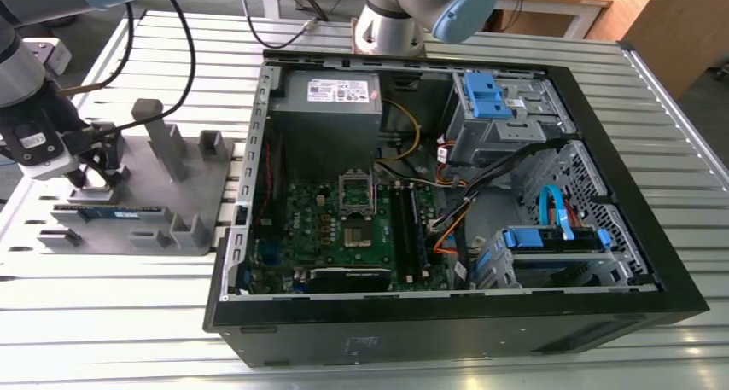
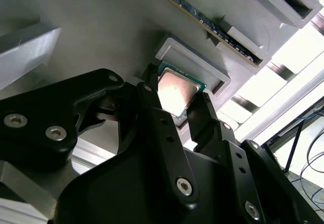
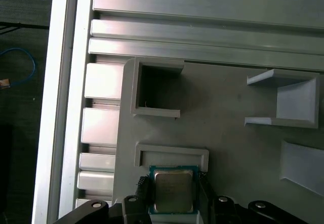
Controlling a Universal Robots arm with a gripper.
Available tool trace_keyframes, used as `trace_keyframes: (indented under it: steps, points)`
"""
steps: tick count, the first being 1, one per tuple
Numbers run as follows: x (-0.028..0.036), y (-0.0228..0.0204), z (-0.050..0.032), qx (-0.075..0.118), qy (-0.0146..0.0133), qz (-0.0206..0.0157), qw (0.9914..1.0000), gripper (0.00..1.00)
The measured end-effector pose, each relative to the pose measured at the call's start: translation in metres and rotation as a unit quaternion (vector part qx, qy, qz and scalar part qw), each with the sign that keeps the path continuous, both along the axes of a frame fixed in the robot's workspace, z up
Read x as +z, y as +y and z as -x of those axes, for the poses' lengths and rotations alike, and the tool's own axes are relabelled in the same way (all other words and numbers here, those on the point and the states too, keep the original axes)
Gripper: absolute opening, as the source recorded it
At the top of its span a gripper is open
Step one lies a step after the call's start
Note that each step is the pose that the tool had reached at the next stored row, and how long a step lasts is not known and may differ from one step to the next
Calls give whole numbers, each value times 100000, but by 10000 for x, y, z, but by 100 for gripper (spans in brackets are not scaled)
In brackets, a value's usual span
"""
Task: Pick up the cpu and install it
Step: 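Pick up the cpu and move it towards the insertion slot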
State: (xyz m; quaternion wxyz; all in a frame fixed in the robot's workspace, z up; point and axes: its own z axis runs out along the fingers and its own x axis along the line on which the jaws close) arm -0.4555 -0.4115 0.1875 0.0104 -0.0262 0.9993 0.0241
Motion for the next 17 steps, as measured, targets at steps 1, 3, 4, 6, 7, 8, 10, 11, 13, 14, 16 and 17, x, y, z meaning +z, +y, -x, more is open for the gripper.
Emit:
trace_keyframes:
  steps: [1, 3, 4, 6, 7, 8, 10, 11, 13, 14, 16, 17]
  points:
    - [0, 0, 0, -2, -8, -1, 100000, 47]
    - [0, 0, 0, -2, -6, -3, 100000, 47]
    - [1, 0, 0, -1, -4, 1, 100000, 47]
    - [1, 0, 0, -2, -5, -1, 100000, 47]
    - [1, 0, 0, -1, -3, 1, 100000, 47]
    - [2, 0, 0, -2, -3, 0, 100000, 47]
    - [2, 0, 0, -2, -6, 0, 100000, 47]
    - [2, 0, 0, -3, -4, 0, 100000, 47]
    - [18, -1, 1, -2, 27, 19, 100000, 47]
    - [29, 0, 1, -1, 12, 10, 100000, 47]
    - [59, 0, 0, 0, 2, 3, 100000, 47]
    - [78, 0, 0, 1, 1, 2, 100000, 47]
